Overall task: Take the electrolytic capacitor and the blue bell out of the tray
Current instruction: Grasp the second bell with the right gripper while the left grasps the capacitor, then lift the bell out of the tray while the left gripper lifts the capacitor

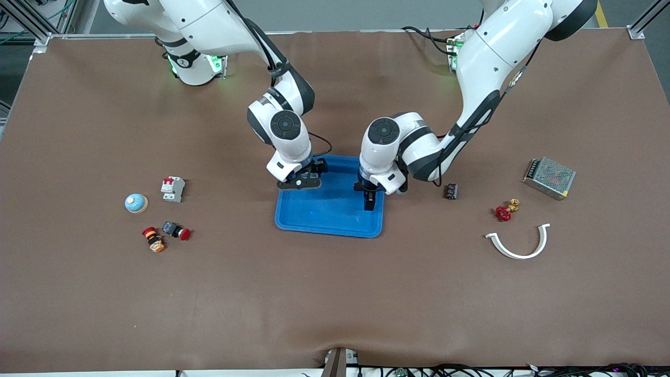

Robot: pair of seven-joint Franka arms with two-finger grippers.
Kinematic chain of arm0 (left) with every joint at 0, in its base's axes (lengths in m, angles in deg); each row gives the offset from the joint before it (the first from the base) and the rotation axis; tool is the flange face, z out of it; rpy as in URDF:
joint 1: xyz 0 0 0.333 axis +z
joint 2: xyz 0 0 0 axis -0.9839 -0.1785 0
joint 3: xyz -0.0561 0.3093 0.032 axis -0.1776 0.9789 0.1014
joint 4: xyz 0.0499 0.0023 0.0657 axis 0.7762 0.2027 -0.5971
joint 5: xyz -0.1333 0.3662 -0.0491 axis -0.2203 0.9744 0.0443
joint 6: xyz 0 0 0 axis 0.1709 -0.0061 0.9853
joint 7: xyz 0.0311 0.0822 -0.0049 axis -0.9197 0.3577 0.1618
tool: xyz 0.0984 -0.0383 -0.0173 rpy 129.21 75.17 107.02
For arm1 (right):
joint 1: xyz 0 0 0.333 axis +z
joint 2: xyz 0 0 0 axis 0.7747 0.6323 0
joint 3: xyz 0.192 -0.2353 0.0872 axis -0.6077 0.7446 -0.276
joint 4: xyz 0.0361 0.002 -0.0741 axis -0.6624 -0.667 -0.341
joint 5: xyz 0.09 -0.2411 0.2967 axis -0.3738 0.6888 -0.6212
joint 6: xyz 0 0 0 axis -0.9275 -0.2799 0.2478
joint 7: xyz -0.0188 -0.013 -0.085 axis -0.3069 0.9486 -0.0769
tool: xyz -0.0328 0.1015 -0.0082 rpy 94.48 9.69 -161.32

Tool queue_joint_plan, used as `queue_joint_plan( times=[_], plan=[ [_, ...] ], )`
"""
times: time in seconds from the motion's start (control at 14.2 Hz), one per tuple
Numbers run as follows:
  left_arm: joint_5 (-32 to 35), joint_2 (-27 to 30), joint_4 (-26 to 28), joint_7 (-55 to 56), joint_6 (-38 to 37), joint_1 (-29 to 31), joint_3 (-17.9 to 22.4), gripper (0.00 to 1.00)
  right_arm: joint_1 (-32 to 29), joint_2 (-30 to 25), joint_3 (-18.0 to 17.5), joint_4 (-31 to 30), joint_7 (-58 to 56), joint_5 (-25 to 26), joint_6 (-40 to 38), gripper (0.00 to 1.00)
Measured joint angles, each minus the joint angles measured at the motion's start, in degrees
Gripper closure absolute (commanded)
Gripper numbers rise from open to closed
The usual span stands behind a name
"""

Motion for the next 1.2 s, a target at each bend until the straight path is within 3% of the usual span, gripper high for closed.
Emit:
queue_joint_plan(
  times=[0.42, 0.63, 0.78, 0.85, 0.99, 1.06, 1.2],
  plan=[
    [0.0, -0.27, -0.4, 2.07, 0.0, -1.46, 0.0, 0.03, 0.49, 0.45, -0.01, 0.0, 0.0, 0.0, 0.74, 0.0],
    [0.0, -0.28, -0.55, 4.23, -0.04, -1.93, 0.12, 0.49, 0.52, 0.68, -0.01, 0.0, 0.0, 0.0, 1.04, 0.0],
    [0.19, -0.28, -0.89, 4.26, -0.05, -1.98, 0.51, 0.51, 0.57, 1.05, -0.01, 0.0, 0.0, 0.0, 1.68, 0.0],
    [0.56, -0.28, -1.0, 4.26, -0.05, -1.98, 0.69, 0.63, 0.61, 1.29, -0.01, 0.0, 0.0, 0.0, 1.92, 0.0],
    [0.88, -0.28, -1.14, 4.26, -0.05, -1.99, 0.77, 0.97, 0.8, 1.64, -0.01, 0.0, 0.0, 0.0, 2.12, 0.0],
    [0.93, -0.27, -1.19, 4.14, -0.05, -1.99, 0.76, 1.0, 0.91, 1.68, -0.01, 0.0, 0.0, 0.0, 2.17, 0.0],
    [1.04, -0.27, -1.4, 3.47, -0.05, -2.04, 0.76, 1.0, 1.05, 1.69, -0.01, 0.01, 0.0, 0.0, 2.24, 0.2]
  ],
)
